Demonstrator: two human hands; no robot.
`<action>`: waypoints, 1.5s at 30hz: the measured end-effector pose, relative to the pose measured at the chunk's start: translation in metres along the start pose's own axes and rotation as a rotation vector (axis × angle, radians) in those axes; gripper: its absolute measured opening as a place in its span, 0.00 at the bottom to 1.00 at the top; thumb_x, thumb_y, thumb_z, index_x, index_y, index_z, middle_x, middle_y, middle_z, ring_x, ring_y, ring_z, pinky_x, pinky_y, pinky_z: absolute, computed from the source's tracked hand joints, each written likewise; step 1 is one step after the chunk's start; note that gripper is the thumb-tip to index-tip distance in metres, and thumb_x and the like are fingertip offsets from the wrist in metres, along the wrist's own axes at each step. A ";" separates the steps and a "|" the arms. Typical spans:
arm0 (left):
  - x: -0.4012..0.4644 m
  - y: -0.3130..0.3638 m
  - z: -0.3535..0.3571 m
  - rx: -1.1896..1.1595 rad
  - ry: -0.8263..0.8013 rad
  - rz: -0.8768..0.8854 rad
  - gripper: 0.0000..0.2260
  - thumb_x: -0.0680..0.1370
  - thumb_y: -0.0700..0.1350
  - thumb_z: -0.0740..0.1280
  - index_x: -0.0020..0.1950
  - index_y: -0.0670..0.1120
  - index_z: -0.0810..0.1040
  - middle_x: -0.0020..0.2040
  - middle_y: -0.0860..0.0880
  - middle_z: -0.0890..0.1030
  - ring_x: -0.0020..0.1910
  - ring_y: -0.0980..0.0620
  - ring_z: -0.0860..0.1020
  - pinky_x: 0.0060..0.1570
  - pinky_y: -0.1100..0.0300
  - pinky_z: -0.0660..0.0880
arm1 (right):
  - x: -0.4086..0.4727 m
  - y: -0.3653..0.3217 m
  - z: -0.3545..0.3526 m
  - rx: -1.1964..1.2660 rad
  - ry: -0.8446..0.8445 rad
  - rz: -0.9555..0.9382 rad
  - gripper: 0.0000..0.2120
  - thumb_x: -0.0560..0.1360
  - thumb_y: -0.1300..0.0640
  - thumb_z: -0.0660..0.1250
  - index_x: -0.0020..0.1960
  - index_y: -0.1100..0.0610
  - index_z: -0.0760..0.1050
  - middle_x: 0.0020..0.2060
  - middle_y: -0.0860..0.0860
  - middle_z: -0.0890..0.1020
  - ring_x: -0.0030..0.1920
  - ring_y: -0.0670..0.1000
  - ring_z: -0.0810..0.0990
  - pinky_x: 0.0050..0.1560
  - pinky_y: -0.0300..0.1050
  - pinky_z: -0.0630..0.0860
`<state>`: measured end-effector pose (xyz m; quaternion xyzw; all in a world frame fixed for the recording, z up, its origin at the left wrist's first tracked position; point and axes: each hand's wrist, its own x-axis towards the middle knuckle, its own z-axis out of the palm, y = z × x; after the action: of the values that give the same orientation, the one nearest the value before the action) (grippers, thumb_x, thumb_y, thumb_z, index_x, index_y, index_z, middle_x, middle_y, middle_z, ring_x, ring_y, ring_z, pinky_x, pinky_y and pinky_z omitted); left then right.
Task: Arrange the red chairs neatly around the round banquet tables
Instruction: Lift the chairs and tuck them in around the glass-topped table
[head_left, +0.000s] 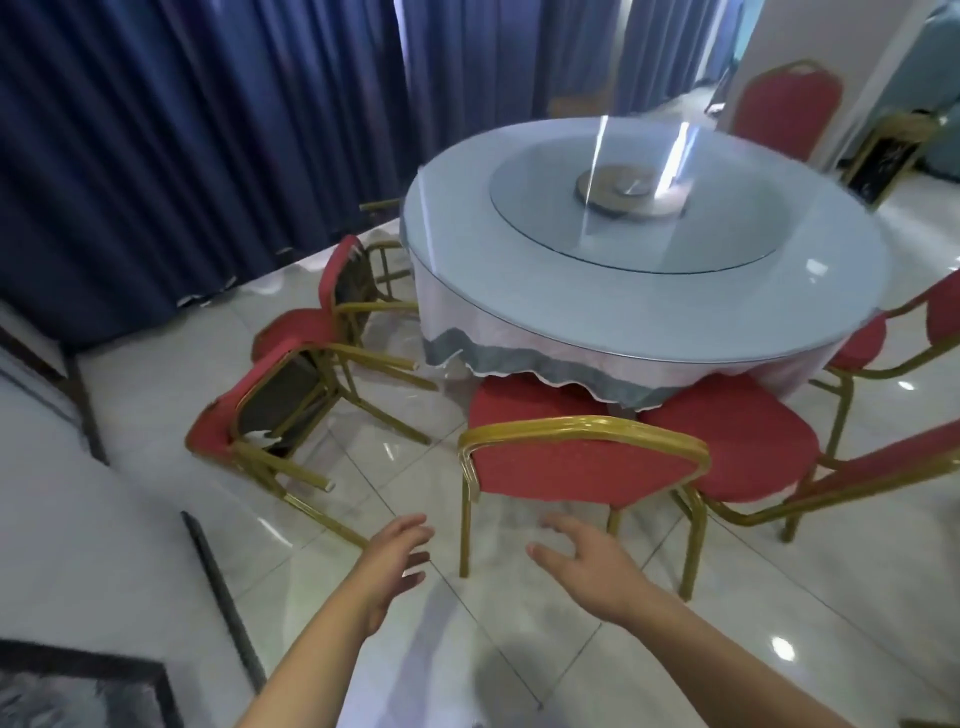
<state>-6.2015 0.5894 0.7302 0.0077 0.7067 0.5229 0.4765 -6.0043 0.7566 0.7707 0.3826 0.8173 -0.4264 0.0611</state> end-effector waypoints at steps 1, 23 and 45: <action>0.000 -0.005 -0.009 -0.002 0.007 -0.007 0.13 0.78 0.46 0.70 0.62 0.50 0.78 0.59 0.47 0.81 0.58 0.46 0.79 0.58 0.51 0.76 | 0.004 -0.008 0.011 0.016 -0.015 -0.005 0.25 0.78 0.39 0.64 0.71 0.47 0.69 0.69 0.44 0.72 0.70 0.48 0.70 0.68 0.44 0.66; 0.077 0.060 -0.205 -0.284 0.443 -0.137 0.21 0.68 0.49 0.73 0.61 0.52 0.77 0.57 0.47 0.81 0.56 0.46 0.80 0.59 0.51 0.76 | 0.265 -0.200 0.087 0.216 -0.308 -0.149 0.21 0.76 0.40 0.66 0.66 0.47 0.74 0.60 0.48 0.77 0.59 0.47 0.76 0.63 0.49 0.74; 0.305 0.156 -0.452 -0.402 0.459 -0.258 0.25 0.68 0.54 0.72 0.64 0.55 0.74 0.65 0.49 0.74 0.65 0.48 0.70 0.61 0.53 0.67 | 0.541 -0.416 0.174 -0.111 -0.348 -0.050 0.26 0.77 0.40 0.65 0.71 0.51 0.70 0.67 0.52 0.74 0.66 0.53 0.73 0.58 0.45 0.69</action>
<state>-6.7520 0.4842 0.6432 -0.2939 0.6736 0.5753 0.3591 -6.7042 0.7942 0.7015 0.2788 0.8258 -0.4420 0.2119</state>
